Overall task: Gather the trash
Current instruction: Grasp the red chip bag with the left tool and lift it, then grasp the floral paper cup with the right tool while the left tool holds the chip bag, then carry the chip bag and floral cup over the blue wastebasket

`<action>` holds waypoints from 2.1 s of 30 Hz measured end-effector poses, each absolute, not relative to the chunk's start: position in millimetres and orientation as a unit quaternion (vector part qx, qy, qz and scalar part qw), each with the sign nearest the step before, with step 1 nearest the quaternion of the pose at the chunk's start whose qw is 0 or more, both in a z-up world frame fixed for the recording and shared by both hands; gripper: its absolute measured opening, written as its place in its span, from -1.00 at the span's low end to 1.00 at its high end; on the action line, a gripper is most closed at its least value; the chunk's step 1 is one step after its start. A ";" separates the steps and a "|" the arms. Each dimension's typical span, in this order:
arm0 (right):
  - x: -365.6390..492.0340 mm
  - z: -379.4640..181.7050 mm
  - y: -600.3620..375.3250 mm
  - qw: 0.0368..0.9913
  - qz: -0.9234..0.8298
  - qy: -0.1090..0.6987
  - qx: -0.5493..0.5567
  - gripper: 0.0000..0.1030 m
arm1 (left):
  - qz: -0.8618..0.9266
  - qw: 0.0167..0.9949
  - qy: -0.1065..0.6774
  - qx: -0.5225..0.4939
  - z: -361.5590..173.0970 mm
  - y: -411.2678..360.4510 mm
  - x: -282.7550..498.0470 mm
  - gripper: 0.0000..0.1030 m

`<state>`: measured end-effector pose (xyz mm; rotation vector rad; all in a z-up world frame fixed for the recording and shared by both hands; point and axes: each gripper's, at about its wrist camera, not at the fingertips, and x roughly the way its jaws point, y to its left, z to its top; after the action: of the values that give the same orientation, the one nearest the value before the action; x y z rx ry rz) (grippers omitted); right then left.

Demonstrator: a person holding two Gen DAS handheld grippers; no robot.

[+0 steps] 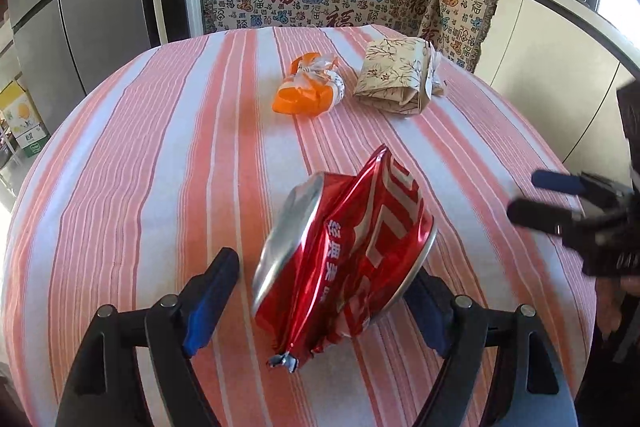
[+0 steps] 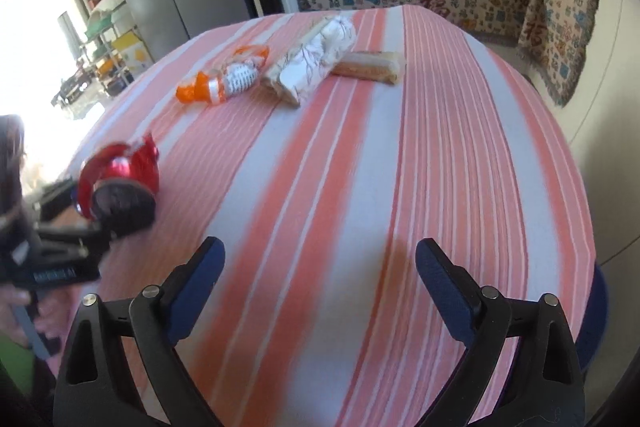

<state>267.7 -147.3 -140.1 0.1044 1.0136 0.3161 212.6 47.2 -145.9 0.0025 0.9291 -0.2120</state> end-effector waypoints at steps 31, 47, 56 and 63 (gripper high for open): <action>219.7 -107.4 -185.2 0.844 0.182 0.504 0.029 -0.19 | -0.137 0.889 0.434 -0.042 -136.7 63.9 214.0 0.58; 196.1 -108.4 -212.0 0.845 0.171 0.505 0.045 -0.19 | -0.161 0.889 0.426 -0.038 -106.8 27.0 189.8 -0.14; 186.4 -101.7 -238.3 0.851 0.153 0.499 0.057 -0.19 | -0.204 0.880 0.428 -0.011 -94.5 -39.7 182.9 -0.14; 178.1 -94.9 -275.7 0.856 0.131 0.496 0.072 -0.19 | -0.237 0.870 0.433 -0.005 -91.5 -89.1 188.2 -0.14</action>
<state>178.1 -275.7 -94.9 0.1504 1.0421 0.2756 188.2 -89.1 -91.5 -0.0098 0.9053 -0.4952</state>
